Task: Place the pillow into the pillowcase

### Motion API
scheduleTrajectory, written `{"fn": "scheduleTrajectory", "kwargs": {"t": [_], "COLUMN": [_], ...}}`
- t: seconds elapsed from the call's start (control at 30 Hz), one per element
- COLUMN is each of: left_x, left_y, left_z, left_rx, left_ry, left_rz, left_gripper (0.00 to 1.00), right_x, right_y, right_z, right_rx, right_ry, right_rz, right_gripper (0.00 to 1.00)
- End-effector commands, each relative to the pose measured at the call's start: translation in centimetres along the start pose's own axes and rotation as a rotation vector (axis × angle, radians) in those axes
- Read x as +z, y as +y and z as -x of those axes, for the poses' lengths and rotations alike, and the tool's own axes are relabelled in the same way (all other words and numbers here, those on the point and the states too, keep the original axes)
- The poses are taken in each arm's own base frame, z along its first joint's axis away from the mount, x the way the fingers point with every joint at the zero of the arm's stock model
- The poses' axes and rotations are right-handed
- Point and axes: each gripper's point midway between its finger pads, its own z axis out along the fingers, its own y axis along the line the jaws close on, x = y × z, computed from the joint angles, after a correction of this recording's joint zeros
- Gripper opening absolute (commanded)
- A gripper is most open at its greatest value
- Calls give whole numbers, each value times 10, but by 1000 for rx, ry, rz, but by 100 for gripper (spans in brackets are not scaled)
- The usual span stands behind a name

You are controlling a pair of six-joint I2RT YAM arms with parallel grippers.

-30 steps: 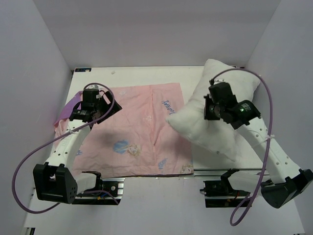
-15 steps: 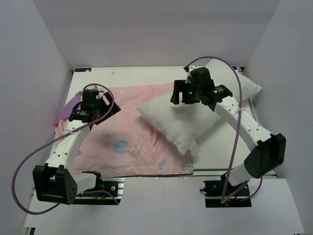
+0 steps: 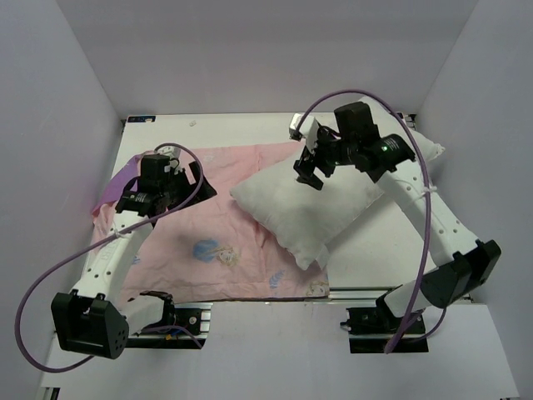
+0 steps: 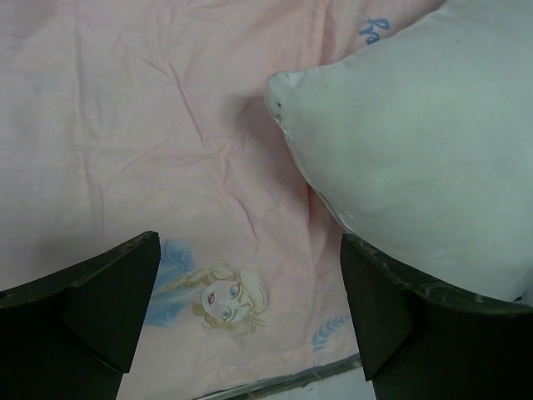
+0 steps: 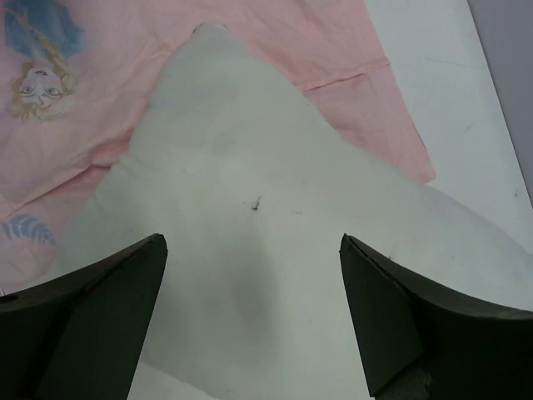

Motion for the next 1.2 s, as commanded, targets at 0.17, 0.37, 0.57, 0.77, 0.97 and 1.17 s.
{"fn": "scheduleTrajectory", "kwargs": {"t": [0.17,0.37,0.57,0.77,0.97,1.17], "left_x": [-22,-20,-15,-5,27,63], "left_y": [-14,-15,-24,-34,-52,-63], "left_z": [-14,-25,-34,-43,-66,-76], "left_rx": [21,28,82,183,271,274], "left_ry": [-1,52,82,130,190,231], "left_rz": [-79,-76,-46,51,107,139], "left_gripper": [98,98,98,98,97,96], "right_x": [41,72,109,91,5,-57], "right_y": [25,66,52,7,-68,-104], "right_z": [-38,-65,-125,-107,-13,-3], "right_rx": [292,329,474,502,532,611], "right_ry": [137,156,358,286,-15,-89], "right_rz": [36,154,0,-270,-576,-784], "right_gripper": [89,89,84,0,0,0]}}
